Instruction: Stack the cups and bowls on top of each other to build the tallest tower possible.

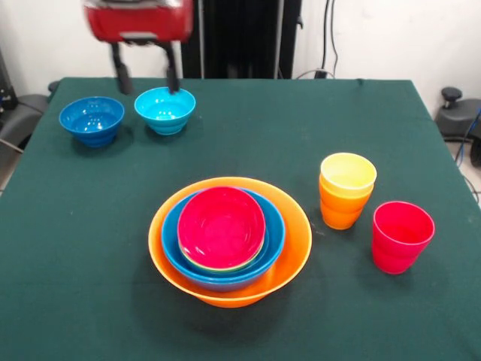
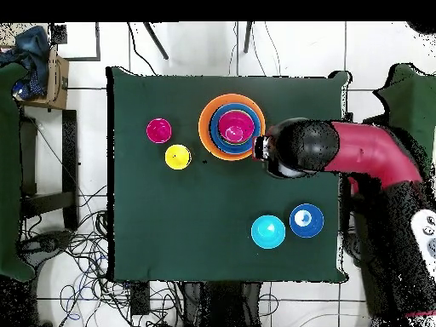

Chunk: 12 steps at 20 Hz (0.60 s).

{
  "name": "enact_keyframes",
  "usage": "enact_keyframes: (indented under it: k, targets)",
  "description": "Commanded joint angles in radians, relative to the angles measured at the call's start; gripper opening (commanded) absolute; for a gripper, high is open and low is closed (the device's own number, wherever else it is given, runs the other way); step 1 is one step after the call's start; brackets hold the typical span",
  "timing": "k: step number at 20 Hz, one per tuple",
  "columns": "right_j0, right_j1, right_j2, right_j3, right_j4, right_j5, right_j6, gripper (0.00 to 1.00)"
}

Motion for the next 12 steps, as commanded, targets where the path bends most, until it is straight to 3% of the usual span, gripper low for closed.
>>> enact_keyframes:
  k: [1, 4, 7, 12]
  targets:
    - [-0.050, -0.036, 0.079, 0.157, -0.040, 0.066, -0.326, 1.00]
    - [-0.088, -0.057, 0.108, 0.233, -0.079, -0.022, -0.337, 1.00]
    - [-0.097, -0.065, 0.135, 0.251, -0.090, -0.052, -0.309, 1.00]
    - [-0.009, -0.039, 0.125, 0.161, -0.068, 0.003, -0.163, 1.00]
